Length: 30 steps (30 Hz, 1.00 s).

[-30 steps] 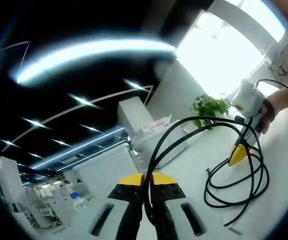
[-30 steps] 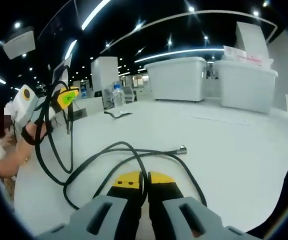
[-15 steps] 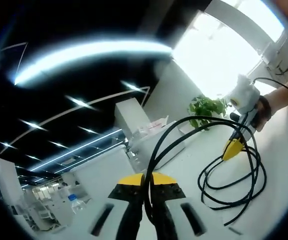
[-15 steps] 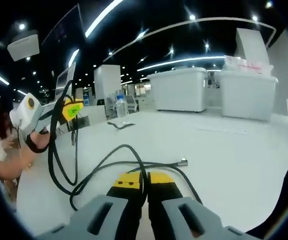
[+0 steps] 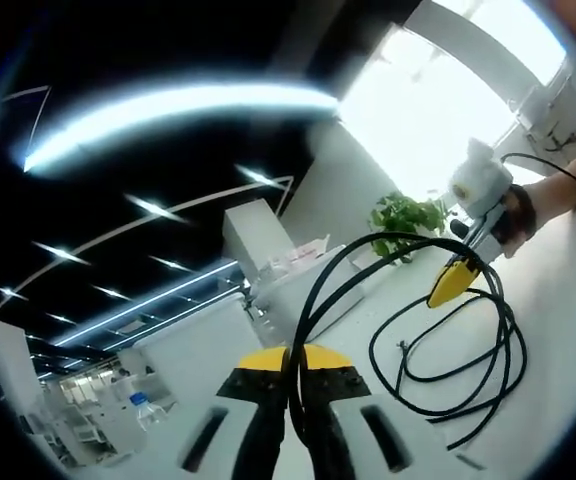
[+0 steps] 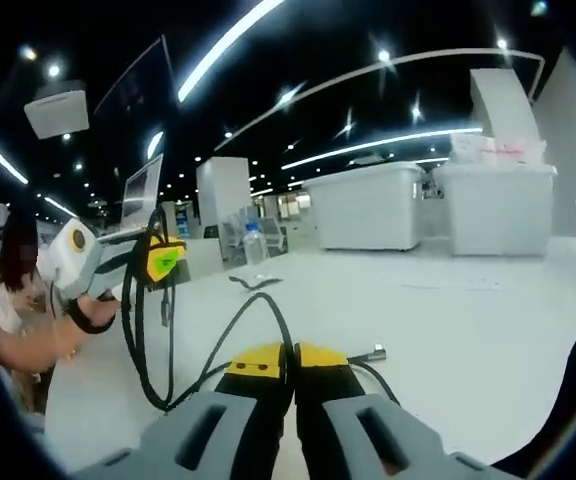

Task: Coil the Type-C to USB data cable on the desktop and secure it with Velcro straps.

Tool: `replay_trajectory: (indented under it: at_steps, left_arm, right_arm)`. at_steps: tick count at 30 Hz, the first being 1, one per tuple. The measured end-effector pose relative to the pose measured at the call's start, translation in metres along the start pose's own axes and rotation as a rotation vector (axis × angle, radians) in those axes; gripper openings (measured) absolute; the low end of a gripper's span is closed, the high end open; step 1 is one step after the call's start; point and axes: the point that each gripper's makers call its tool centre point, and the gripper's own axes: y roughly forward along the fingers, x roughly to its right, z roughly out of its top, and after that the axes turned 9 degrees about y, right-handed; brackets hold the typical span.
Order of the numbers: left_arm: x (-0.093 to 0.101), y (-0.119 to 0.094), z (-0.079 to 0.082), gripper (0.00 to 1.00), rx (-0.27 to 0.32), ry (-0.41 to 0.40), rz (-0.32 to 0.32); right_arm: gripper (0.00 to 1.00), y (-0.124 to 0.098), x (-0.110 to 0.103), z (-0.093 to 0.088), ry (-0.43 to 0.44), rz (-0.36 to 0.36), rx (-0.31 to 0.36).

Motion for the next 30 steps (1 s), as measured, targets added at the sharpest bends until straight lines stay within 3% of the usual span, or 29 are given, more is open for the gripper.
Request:
replay_trajectory:
  at_steps: [9,30]
  left_arm:
    - [0.003,0.001,0.001,0.05,0.008,0.006,-0.012]
    - [0.019,0.002,0.01,0.05,0.052,0.004,-0.087]
  right_arm:
    - [0.03,-0.003,-0.017,0.014,-0.027,0.059,0.073]
    - [0.03,-0.006,-0.052,0.022,-0.124,0.174,0.135]
